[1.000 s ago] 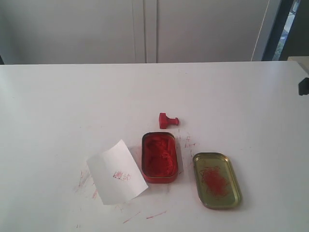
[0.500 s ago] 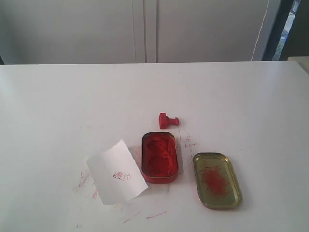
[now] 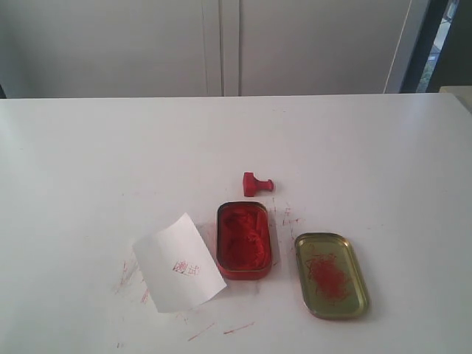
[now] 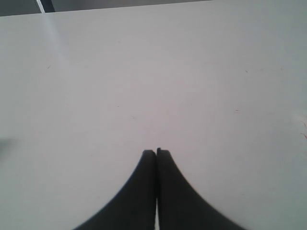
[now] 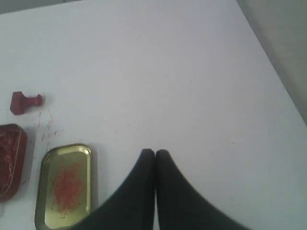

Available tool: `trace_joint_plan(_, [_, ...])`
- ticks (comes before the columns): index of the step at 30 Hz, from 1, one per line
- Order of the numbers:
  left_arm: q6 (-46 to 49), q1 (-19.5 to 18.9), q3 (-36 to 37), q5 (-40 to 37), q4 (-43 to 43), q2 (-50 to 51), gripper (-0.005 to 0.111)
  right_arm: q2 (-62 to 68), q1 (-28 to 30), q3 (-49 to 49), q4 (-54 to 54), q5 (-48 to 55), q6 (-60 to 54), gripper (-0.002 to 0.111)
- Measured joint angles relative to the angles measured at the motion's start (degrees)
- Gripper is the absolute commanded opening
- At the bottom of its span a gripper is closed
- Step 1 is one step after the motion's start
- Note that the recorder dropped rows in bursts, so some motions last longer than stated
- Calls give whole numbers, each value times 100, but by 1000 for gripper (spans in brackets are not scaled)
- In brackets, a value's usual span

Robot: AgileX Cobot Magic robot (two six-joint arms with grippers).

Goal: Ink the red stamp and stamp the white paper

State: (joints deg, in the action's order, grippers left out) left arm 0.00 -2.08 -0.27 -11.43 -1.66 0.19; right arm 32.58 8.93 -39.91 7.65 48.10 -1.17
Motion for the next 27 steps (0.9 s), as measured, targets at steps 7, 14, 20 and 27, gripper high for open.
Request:
trace_joint_plan(7, [0, 0, 0, 0, 0, 0, 0, -441, 11, 728, 0, -1192, -53, 0])
trace_joint_plan(14, [0, 0, 0, 0, 0, 0, 0, -441, 11, 762, 0, -1267, -53, 0])
trace_joint_plan(20, [0, 0, 0, 0, 0, 0, 0, -441, 11, 762, 0, -1267, -53, 0])
trace_joint_plan(27, [0, 0, 0, 0, 0, 0, 0, -688, 11, 784, 0, -1267, -53, 0])
